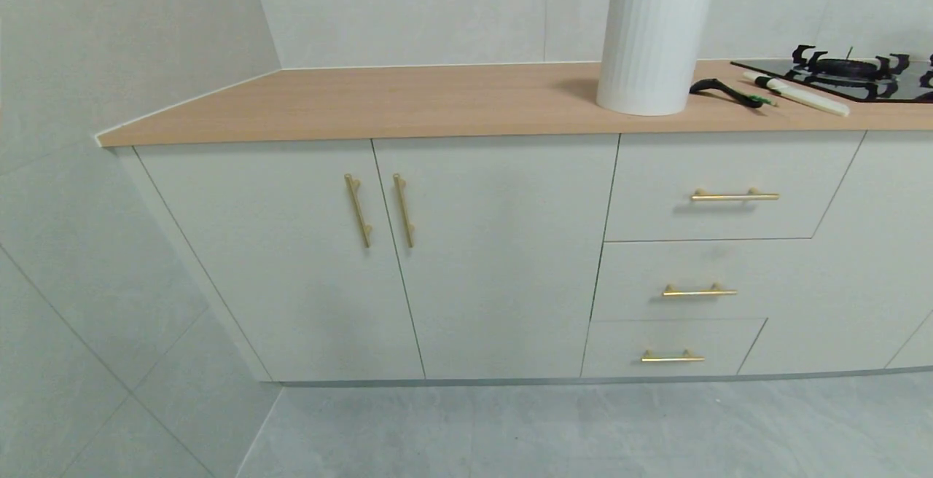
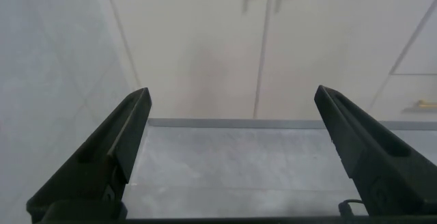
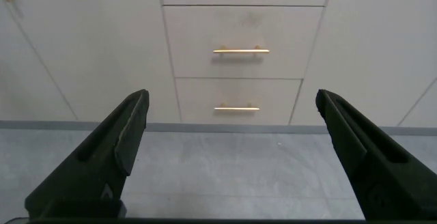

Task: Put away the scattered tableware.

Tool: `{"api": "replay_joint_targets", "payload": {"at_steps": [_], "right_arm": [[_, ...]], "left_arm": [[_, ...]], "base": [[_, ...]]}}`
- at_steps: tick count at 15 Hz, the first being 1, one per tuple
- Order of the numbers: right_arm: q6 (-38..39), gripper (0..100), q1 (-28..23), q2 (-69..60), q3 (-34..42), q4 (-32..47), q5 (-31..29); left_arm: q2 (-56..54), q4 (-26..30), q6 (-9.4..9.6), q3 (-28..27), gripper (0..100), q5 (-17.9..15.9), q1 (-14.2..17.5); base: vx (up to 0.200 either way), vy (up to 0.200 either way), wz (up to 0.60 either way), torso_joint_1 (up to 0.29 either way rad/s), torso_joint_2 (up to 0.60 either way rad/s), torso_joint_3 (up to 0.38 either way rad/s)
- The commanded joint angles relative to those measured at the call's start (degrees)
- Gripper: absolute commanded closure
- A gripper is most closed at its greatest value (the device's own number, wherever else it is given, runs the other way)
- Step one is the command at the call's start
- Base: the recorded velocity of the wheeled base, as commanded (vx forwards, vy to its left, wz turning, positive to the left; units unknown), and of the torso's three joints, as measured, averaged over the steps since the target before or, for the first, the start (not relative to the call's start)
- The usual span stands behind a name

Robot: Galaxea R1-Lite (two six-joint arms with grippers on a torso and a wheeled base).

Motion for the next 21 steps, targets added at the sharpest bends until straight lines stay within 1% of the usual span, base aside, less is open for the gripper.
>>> {"api": "replay_joint_targets", "payload": {"at_steps": [1, 10, 21], "right_arm": [[-0.02, 0, 0.02, 0.11, 0.00, -0.02, 0.04], [0.25, 0, 0.02, 0.11, 0.00, -0.02, 0.04], [0.25, 0, 0.02, 0.11, 0.00, -0.02, -0.05]], "left_arm": [[0.00, 0.00, -0.01, 0.00, 0, 0.04, 0.00], [0.09, 0.00, -0.01, 0.00, 0, 0.04, 0.00], [0.00, 0.00, -0.01, 0.00, 0, 0.04, 0.00]], "base": [[0.000, -0.200, 0.00, 0.002, 0.00, -0.002], [0.000, -0.200, 0.00, 0.001, 0.00, -0.001], [0.000, 0.000, 0.00, 0.000, 0.00, 0.000]]}}
